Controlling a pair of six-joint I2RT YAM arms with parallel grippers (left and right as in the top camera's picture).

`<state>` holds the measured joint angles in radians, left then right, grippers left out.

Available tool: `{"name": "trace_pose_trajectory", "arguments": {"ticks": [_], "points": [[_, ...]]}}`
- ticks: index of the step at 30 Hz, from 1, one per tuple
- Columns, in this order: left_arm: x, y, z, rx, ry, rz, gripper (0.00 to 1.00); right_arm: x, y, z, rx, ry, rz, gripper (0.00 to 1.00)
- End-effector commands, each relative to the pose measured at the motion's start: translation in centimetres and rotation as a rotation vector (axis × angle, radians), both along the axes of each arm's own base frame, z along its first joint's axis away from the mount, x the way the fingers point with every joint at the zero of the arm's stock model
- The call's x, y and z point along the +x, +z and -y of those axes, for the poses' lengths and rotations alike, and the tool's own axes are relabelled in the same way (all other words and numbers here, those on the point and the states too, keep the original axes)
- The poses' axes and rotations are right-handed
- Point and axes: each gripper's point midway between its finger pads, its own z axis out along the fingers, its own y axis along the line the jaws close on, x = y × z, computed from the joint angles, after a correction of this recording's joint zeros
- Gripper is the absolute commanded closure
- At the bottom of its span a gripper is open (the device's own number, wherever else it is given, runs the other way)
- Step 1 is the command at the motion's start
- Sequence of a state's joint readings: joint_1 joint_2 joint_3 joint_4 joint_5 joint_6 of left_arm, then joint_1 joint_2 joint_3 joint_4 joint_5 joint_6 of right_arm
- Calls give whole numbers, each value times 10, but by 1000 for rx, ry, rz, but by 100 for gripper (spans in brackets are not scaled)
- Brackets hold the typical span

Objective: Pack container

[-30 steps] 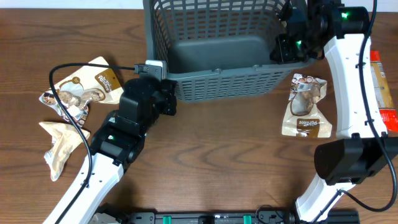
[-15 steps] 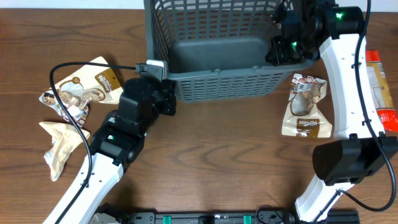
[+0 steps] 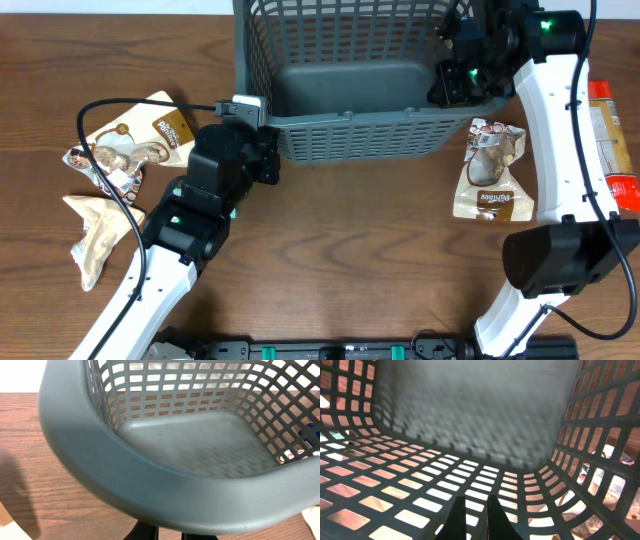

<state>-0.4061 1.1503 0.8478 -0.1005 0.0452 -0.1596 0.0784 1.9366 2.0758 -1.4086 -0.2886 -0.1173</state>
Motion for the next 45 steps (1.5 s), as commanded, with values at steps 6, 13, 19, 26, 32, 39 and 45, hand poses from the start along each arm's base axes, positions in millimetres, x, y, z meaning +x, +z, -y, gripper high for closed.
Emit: {"name": "trace_pose_trajectory", "arguments": {"ticks": [6,13,19,26,32,39,45], "points": [[9,15,-6,16,16,43,94,-3,-6,-7,2,27,-23,99],[9,15,-6,16,16,43,37,4,-5,-6,-7,23,5,79],[9,14,-6,16,16,41,5,15,0,-7,-2,23,55,17],[7,13,-5,18,9,32,1,25,22,-8,7,24,130,1],[-2,22,1,15,-20,49,1,30,78,-10,26,25,266,1],[-25,36,7,17,-62,42,1,9,152,-7,45,6,410,1],[-63,69,-2,22,-83,41,1,-24,195,35,-78,-164,497,1]]}}
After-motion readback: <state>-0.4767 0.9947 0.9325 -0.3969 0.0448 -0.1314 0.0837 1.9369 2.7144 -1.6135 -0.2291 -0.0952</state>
